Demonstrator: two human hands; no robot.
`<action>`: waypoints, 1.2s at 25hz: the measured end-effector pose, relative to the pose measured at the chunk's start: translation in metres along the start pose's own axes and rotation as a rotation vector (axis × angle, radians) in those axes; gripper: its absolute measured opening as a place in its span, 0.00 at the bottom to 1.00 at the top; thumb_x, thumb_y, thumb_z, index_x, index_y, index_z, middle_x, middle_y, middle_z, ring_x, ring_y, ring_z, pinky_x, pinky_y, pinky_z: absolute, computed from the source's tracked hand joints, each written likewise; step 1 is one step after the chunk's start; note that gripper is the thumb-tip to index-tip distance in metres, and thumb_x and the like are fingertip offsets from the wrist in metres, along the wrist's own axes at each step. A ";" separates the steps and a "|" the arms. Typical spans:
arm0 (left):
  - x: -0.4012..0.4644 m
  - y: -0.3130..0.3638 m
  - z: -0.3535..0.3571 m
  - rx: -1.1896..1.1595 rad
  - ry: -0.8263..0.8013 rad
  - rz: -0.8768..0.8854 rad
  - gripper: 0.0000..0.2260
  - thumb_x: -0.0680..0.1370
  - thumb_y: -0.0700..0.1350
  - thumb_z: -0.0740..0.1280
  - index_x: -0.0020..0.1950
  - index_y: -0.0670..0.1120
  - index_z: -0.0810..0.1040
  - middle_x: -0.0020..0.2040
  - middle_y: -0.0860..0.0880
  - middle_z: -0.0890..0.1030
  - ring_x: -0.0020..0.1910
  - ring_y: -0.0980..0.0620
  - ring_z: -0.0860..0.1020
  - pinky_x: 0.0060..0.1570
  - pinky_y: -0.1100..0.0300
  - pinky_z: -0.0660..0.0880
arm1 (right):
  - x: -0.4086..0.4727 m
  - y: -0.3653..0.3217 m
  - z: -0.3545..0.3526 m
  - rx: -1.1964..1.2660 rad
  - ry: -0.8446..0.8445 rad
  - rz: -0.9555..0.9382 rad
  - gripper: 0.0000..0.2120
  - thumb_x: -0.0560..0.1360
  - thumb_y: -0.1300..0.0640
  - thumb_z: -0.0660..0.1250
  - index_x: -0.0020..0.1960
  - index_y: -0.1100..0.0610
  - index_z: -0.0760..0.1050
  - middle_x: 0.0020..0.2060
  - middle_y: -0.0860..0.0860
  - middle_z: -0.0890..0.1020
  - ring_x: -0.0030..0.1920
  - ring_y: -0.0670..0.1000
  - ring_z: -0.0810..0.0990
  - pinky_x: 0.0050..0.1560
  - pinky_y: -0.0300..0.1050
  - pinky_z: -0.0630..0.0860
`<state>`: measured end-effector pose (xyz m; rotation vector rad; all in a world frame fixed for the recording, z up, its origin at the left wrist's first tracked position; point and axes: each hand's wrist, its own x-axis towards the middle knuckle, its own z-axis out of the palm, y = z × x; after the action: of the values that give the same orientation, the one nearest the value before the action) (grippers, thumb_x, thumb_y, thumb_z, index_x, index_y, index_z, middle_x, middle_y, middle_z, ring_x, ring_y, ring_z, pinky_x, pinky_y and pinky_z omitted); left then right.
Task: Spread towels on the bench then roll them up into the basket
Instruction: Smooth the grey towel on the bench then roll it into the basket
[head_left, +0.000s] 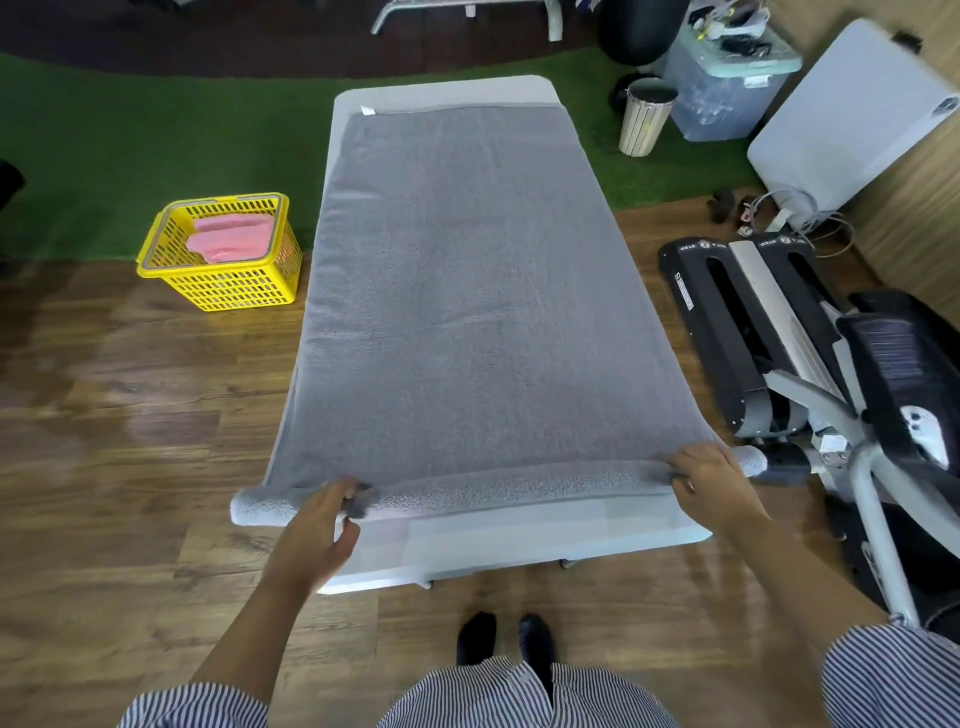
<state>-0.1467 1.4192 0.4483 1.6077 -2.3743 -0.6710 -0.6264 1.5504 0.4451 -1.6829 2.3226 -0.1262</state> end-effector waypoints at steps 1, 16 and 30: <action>-0.002 -0.004 -0.001 0.065 0.045 0.029 0.18 0.71 0.50 0.60 0.56 0.44 0.77 0.53 0.48 0.78 0.51 0.47 0.76 0.47 0.54 0.73 | 0.000 -0.001 0.002 -0.010 0.025 0.001 0.11 0.68 0.66 0.66 0.49 0.58 0.80 0.41 0.53 0.80 0.48 0.57 0.76 0.63 0.55 0.68; -0.003 -0.030 -0.017 0.208 0.154 -0.005 0.16 0.69 0.51 0.59 0.46 0.44 0.81 0.50 0.47 0.80 0.47 0.44 0.79 0.50 0.44 0.76 | -0.002 0.001 -0.002 0.140 0.114 -0.013 0.13 0.65 0.74 0.68 0.47 0.63 0.77 0.44 0.55 0.76 0.42 0.57 0.75 0.44 0.52 0.77; -0.017 -0.027 -0.018 0.335 0.126 0.000 0.16 0.68 0.50 0.56 0.41 0.48 0.83 0.35 0.53 0.82 0.36 0.46 0.82 0.45 0.48 0.74 | -0.014 -0.008 -0.010 0.086 -0.057 0.058 0.09 0.68 0.64 0.68 0.48 0.59 0.80 0.41 0.54 0.81 0.45 0.58 0.78 0.48 0.46 0.71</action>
<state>-0.1103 1.4220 0.4534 1.7145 -2.4904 -0.1684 -0.6174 1.5597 0.4590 -1.5564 2.2886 -0.1617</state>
